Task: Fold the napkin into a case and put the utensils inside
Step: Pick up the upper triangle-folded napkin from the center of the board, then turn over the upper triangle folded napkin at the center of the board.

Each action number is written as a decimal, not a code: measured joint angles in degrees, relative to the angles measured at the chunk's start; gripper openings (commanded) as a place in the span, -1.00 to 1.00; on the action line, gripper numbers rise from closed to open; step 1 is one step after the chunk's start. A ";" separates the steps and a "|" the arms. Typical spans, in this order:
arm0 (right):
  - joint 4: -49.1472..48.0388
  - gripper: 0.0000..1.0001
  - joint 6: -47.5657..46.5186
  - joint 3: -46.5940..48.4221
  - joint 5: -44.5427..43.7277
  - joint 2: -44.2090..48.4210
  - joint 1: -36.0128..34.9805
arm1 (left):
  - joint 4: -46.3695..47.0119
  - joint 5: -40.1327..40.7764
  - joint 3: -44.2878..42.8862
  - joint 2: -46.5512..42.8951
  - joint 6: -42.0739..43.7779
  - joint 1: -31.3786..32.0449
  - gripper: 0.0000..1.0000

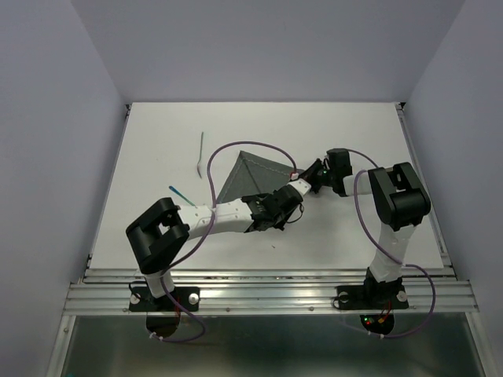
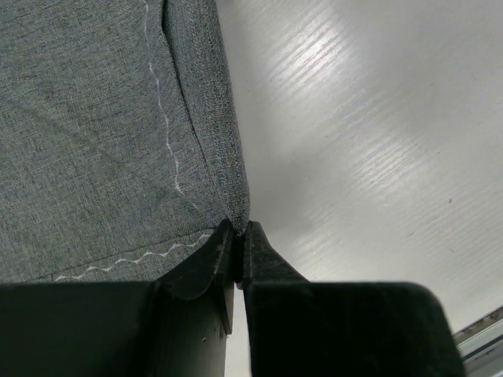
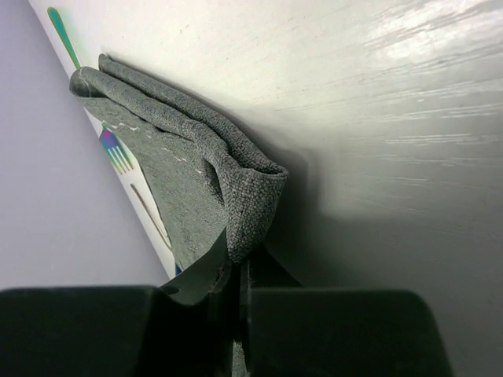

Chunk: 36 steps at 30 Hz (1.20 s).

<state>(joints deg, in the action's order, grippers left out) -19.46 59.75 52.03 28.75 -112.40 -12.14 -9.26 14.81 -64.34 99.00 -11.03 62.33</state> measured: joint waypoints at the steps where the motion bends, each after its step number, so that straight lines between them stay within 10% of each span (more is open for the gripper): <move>1: 0.13 -0.99 -0.17 0.00 -0.15 0.00 0.00 | 0.04 0.00 0.04 -0.09 -0.02 -0.04 -1.00; 36: 39.47 -0.99 -17.42 10.93 -24.85 39.58 -0.31 | -10.56 -8.24 -16.46 -11.69 0.70 2.34 -1.00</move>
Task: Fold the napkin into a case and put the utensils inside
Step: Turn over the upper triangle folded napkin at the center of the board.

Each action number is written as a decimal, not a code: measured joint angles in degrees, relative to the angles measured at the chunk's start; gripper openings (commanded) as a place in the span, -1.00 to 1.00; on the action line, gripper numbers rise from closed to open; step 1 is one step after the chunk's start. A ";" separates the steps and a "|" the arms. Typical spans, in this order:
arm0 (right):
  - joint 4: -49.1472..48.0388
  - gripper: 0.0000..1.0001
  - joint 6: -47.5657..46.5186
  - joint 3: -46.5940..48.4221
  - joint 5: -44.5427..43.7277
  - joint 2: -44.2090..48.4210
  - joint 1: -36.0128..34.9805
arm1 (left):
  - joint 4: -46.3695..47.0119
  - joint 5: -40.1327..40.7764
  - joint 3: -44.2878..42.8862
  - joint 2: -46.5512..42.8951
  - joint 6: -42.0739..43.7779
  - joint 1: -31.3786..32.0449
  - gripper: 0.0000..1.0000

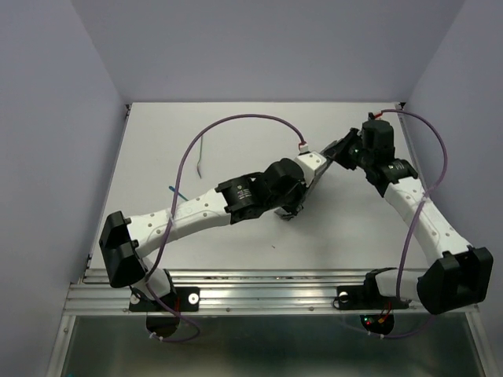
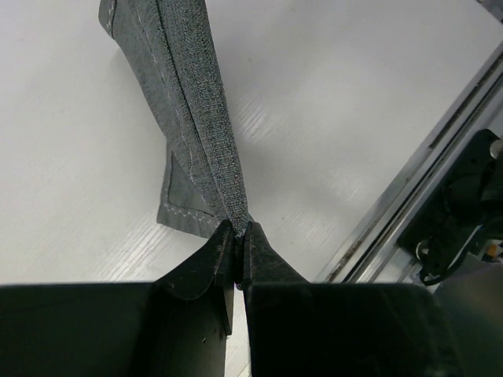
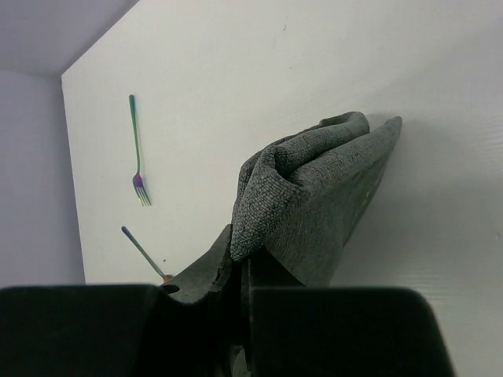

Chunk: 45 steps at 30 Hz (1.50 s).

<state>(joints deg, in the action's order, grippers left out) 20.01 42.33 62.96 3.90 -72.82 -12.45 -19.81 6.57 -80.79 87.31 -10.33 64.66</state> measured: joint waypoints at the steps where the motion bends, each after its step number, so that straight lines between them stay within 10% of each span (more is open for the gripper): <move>1: 0.83 -0.99 -0.33 0.00 -0.79 1.29 0.00 | -0.24 -0.15 -0.48 0.00 -0.04 0.52 -1.00; 25: 33.64 -0.99 -7.06 4.26 -24.72 27.52 0.48 | -0.87 -4.85 -12.61 8.41 -4.13 15.52 -1.00; 34: 38.38 -0.99 -13.75 13.53 -26.49 15.08 0.48 | 7.93 -11.87 -10.99 10.29 -4.66 12.81 -1.00; 45: 25.86 -0.99 -18.18 25.03 -10.95 -25.90 -0.15 | 22.53 -25.16 10.05 6.67 -8.41 -12.28 -1.00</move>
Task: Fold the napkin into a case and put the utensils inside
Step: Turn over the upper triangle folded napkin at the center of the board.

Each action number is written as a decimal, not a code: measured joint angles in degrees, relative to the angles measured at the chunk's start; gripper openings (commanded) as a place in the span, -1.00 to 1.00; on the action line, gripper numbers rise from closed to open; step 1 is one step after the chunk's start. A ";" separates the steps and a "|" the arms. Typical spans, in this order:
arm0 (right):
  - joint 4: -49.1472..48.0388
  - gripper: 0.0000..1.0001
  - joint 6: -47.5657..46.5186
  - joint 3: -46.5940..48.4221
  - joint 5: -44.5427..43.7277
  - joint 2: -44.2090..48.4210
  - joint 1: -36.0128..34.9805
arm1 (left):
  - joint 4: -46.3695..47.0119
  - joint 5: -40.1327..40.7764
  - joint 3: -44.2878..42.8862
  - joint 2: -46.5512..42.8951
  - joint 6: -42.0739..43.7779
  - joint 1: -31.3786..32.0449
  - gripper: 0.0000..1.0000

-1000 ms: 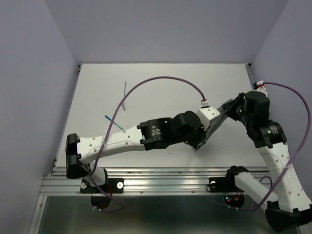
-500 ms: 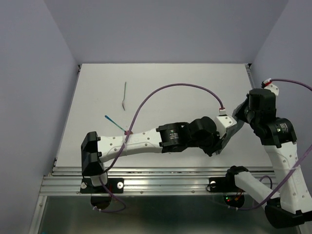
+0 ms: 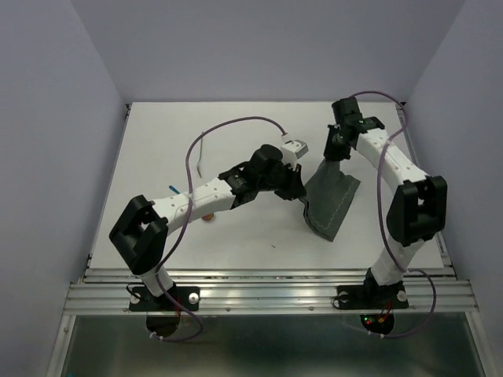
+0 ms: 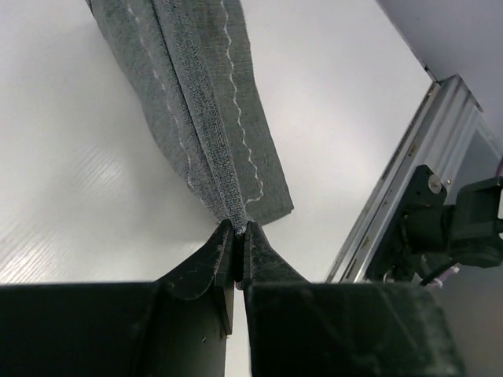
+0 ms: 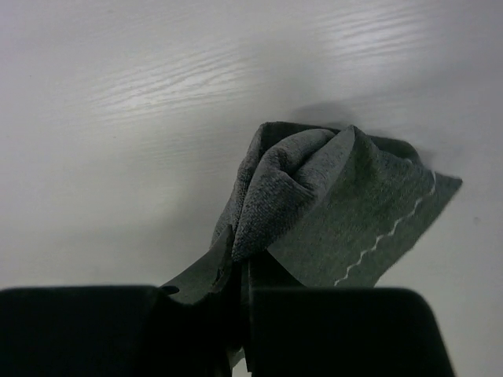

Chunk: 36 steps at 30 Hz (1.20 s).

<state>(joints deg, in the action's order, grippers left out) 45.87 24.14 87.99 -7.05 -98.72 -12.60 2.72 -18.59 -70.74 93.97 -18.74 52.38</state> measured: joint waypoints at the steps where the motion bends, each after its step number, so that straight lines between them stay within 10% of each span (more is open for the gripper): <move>1: 0.00 -0.99 0.02 1.77 1.29 -3.15 -0.37 | 0.94 -0.68 1.31 -0.09 -0.11 -1.11 -1.00; 13: 0.59 -0.99 -0.22 19.65 12.50 -23.63 -6.60 | 11.47 -2.69 15.28 -2.03 -2.84 -7.80 -1.00; 36: -2.38 -0.99 0.52 18.21 13.97 -26.60 -13.66 | 21.66 -2.32 30.10 -5.33 -8.61 -7.87 -1.00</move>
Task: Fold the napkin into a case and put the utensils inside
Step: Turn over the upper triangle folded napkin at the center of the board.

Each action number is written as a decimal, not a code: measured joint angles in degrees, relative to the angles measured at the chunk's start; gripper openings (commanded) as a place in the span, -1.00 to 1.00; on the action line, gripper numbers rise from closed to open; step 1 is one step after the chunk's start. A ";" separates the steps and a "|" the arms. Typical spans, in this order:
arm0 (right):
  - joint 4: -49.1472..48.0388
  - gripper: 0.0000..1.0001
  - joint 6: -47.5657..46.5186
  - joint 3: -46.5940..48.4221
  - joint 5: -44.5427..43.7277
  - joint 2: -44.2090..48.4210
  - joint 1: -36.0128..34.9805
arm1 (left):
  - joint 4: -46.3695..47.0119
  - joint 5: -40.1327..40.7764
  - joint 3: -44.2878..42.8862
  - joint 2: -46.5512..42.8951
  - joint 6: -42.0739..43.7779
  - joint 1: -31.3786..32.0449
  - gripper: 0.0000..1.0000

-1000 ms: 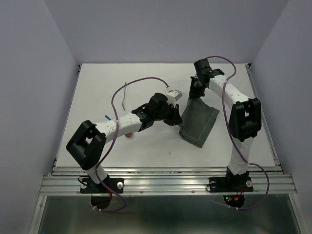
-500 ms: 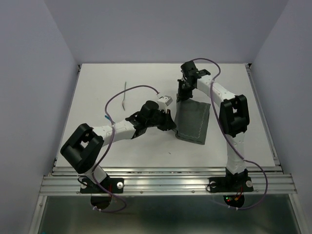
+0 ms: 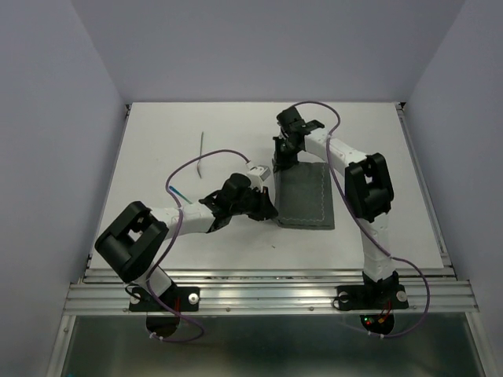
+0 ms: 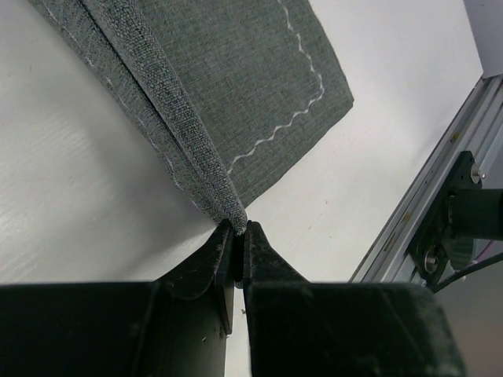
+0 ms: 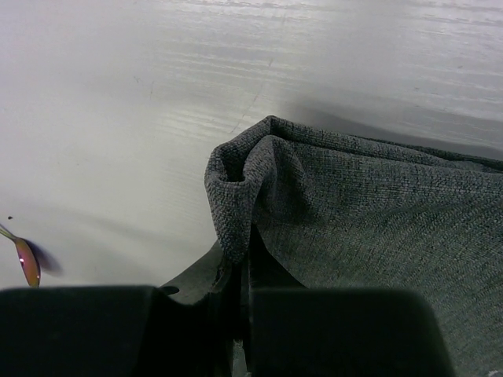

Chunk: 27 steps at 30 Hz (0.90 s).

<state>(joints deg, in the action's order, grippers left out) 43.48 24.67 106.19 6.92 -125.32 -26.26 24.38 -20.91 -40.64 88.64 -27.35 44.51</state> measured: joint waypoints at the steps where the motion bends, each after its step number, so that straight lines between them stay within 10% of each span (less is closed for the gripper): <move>1: -0.48 -0.99 0.20 -0.07 -0.07 -0.46 -0.48 | 0.17 0.13 0.37 0.00 -0.13 0.00 -1.00; 5: -1.01 -0.85 0.61 -0.09 -0.26 -1.66 -1.70 | 0.46 0.57 2.01 -0.02 -0.70 0.00 -1.00; 10: -2.80 -0.23 1.05 -0.13 -0.94 -2.40 -3.19 | 0.44 0.59 3.65 -0.42 -1.62 0.00 0.08; 13: -6.93 0.00 1.07 -0.11 -1.36 -2.45 -3.54 | -1.55 -1.05 5.57 -1.53 -2.89 1.18 0.31; 27: -10.93 0.08 0.61 -2.19 -1.09 2.93 -3.89 | -18.88 4.09 1.75 -19.98 -3.19 1.77 0.42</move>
<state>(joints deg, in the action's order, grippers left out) 32.56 25.28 104.01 5.82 -122.39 -30.15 5.50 -16.82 -38.89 68.66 -30.55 46.28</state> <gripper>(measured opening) 0.547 0.706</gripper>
